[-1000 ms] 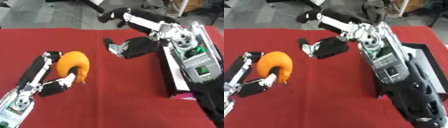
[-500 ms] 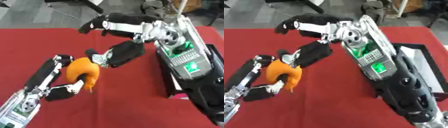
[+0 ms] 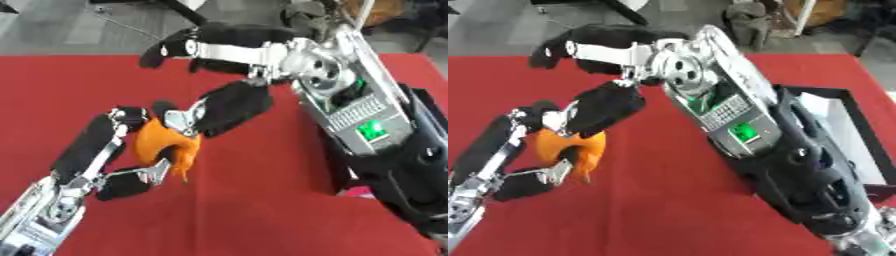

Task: Pick up the objects with one hand, pass them to the other hand, and then place them into the box on the other side of the table.

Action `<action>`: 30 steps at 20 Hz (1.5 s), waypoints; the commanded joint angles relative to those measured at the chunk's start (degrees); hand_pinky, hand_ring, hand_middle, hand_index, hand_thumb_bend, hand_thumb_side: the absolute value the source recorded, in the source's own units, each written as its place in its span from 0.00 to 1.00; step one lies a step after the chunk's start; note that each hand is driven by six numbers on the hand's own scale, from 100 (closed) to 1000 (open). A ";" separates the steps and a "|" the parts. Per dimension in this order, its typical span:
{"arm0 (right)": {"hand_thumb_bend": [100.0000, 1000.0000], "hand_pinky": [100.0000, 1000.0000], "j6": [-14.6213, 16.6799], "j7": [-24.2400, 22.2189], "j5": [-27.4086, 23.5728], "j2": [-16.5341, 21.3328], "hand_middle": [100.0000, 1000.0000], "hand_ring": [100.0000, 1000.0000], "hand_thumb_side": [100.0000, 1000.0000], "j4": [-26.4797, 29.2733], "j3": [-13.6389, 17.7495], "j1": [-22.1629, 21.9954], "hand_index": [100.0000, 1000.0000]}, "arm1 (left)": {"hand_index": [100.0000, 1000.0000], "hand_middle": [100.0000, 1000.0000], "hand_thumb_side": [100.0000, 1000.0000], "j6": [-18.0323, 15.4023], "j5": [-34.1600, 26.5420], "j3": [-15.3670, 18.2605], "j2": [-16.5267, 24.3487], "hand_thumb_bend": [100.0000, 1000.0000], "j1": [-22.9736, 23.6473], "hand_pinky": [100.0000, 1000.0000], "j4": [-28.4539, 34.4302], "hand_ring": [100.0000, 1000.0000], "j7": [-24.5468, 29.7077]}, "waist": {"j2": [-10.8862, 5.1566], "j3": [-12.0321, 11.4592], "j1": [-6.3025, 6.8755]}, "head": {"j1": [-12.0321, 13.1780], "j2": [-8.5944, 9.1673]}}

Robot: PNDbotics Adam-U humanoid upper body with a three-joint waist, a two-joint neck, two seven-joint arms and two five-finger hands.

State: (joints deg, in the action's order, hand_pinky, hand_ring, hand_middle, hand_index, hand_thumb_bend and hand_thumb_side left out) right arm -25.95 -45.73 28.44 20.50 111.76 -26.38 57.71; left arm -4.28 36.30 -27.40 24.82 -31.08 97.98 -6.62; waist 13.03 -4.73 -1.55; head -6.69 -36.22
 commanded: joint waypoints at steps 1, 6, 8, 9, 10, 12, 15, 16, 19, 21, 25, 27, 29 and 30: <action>0.00 0.84 -7.12 -6.24 -1.54 1.81 0.87 1.00 0.48 1.35 -0.26 1.35 0.92 | 0.49 0.38 0.42 0.04 2.01 -0.01 0.34 0.00 -0.54 0.58 0.62 0.47 -1.67 | -1.35 0.02 0.07 | 0.08 -0.49; 0.10 0.85 -5.49 -6.24 -1.68 2.75 0.87 1.00 0.41 -1.33 -3.06 1.12 0.93 | 0.49 0.38 0.43 0.03 4.19 -0.28 0.49 0.00 -0.71 0.58 1.46 0.47 -2.63 | -1.35 -0.08 0.00 | -0.07 -0.45; 0.11 0.85 -4.58 -6.24 -1.47 2.77 0.87 1.00 0.40 -2.66 -3.64 0.98 0.93 | 0.49 0.39 0.42 0.22 4.73 -0.28 0.51 0.00 -0.79 0.58 1.96 0.48 -3.28 | -1.34 -0.13 -0.02 | -0.13 -0.41; 0.12 0.86 -4.20 -6.24 -1.23 2.73 0.87 1.00 0.38 -3.22 -3.76 0.93 0.93 | 0.48 0.39 0.41 0.26 5.14 -0.30 0.55 0.00 -0.84 0.58 2.28 0.48 -3.69 | -1.33 -0.16 -0.03 | -0.15 -0.38; 0.12 0.86 -3.81 -6.24 -0.99 2.66 0.87 1.00 0.36 -3.69 -3.86 0.89 0.92 | 0.48 0.39 0.40 0.29 5.62 -0.32 0.59 0.00 -0.86 0.58 2.57 0.48 -4.12 | -1.32 -0.18 -0.03 | -0.18 -0.34; 0.13 0.87 -3.09 -6.24 -0.63 2.59 0.88 1.00 0.35 -4.42 -4.07 0.88 0.92 | 0.48 0.38 0.40 0.41 6.45 -0.40 0.65 0.00 -0.81 0.58 2.97 0.47 -4.96 | -1.30 -0.22 -0.05 | -0.22 -0.32; 0.14 0.88 -2.04 -6.24 0.32 2.65 0.89 1.00 0.34 -5.54 -4.46 0.86 0.92 | 0.48 0.38 0.40 0.17 6.89 -0.60 0.83 0.00 -0.76 0.58 3.49 0.47 -6.17 | -1.26 -0.31 -0.06 | -0.26 -0.21; 0.13 0.89 -1.65 -6.24 0.63 2.62 0.89 1.00 0.33 -5.89 -4.58 0.86 0.92 | 0.48 0.38 0.39 0.02 6.93 -0.67 0.88 0.00 -0.75 0.58 3.62 0.47 -6.49 | -1.24 -0.34 -0.07 | -0.27 -0.16; 0.13 0.90 -0.99 -6.24 1.87 2.57 0.88 1.00 0.31 -6.99 -4.79 0.95 0.92 | 0.48 0.38 0.40 -1.12 6.98 -0.97 1.11 0.00 -0.72 0.58 4.35 0.47 -7.76 | -1.23 -0.40 -0.08 | -0.41 -0.06; 0.13 0.90 -0.73 -6.24 2.40 2.50 0.88 1.00 0.31 -7.47 -4.85 0.99 0.92 | 0.48 0.38 0.40 -1.71 6.65 -1.09 1.20 0.00 -0.61 0.58 4.51 0.47 -8.62 | -1.22 -0.42 -0.09 | -0.46 0.00; 0.12 0.91 -0.55 -6.24 3.98 2.51 0.92 1.00 0.27 -7.49 -4.46 0.97 0.92 | 0.48 0.39 0.38 -2.86 6.99 -1.43 1.52 0.00 -0.40 0.58 4.87 0.48 -9.77 | -1.26 -0.41 -0.09 | -0.59 0.27; 0.11 0.91 -0.43 -6.24 4.50 2.44 0.93 1.00 0.27 -7.88 -4.55 0.87 0.91 | 0.48 0.39 0.37 -3.86 7.72 -1.65 1.63 0.00 -0.38 0.58 5.29 0.48 -10.63 | -1.29 -0.41 -0.09 | -0.67 0.43; 0.09 0.91 -0.20 -6.24 4.82 2.39 0.94 1.00 0.24 -8.52 -4.76 0.82 0.91 | 0.48 0.39 0.35 -4.74 8.47 -1.78 1.67 0.00 -0.37 0.58 5.64 0.48 -11.55 | -1.31 -0.41 -0.07 | -0.72 0.55; 0.09 0.91 -0.11 -6.24 5.00 2.42 0.94 1.00 0.23 -8.90 -4.92 0.78 0.90 | 0.48 0.39 0.35 -5.27 8.94 -1.83 1.73 0.00 -0.42 0.58 5.93 0.48 -12.07 | -1.31 -0.40 -0.05 | -0.76 0.60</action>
State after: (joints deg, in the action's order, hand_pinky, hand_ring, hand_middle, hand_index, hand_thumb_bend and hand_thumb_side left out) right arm -23.01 -48.68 32.67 22.08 103.25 -31.60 57.87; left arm -8.80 44.83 -29.48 25.42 -30.72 101.90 -17.85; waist 13.03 -5.09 -1.82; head -7.23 -36.30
